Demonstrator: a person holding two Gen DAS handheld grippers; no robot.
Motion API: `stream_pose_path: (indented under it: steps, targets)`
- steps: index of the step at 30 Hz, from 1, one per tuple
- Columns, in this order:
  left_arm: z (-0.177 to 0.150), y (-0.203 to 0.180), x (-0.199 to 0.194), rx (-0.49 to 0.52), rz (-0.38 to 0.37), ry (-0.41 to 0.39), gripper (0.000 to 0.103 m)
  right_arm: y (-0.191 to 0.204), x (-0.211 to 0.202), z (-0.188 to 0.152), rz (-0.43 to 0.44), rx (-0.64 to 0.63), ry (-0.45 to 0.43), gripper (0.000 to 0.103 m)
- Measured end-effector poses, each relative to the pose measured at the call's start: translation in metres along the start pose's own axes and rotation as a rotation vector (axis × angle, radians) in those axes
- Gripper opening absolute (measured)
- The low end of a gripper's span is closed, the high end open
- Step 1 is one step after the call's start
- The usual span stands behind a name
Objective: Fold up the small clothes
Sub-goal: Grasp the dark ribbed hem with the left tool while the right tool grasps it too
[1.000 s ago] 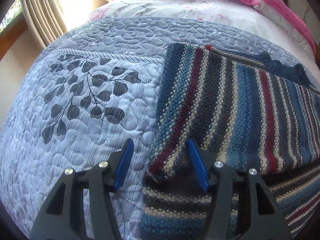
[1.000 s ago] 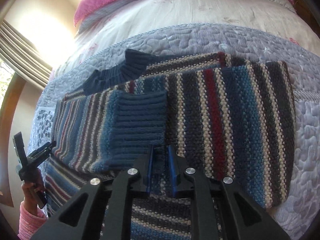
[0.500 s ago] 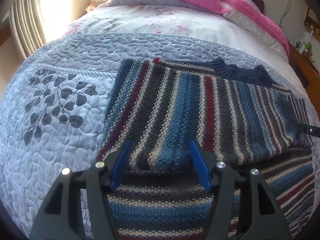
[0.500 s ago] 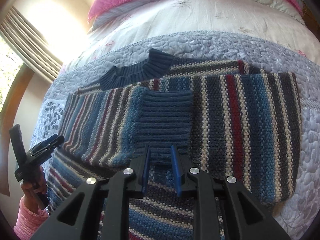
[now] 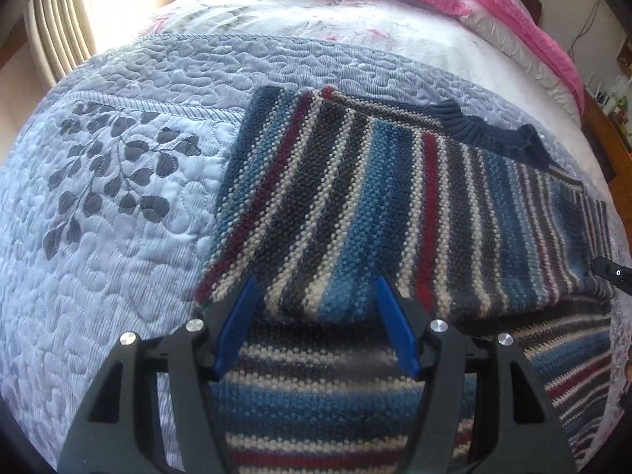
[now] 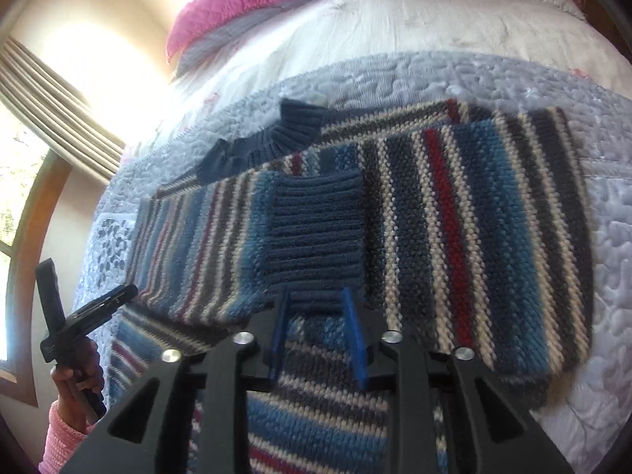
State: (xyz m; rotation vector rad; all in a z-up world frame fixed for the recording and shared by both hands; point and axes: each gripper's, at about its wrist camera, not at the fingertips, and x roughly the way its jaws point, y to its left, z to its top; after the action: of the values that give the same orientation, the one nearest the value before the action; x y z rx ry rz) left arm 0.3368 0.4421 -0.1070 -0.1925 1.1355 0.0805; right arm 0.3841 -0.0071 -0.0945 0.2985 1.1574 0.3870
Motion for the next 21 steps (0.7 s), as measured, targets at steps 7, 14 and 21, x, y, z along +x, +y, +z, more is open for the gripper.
stream_pose_path:
  steps: [7, 14, 21]
  targets:
    - [-0.083, 0.017, -0.074, 0.106, 0.038, 0.037, 0.079, 0.010, -0.076, -0.104, -0.057, -0.087, 0.051, 0.049]
    - [-0.189, 0.050, -0.102, 0.034, -0.015, 0.179, 0.079, 0.005, -0.117, -0.211, -0.142, -0.055, 0.072, 0.050]
    - [-0.246, 0.052, -0.111, 0.003, -0.083, 0.234, 0.080, -0.009, -0.136, -0.283, -0.121, 0.050, 0.100, 0.050]
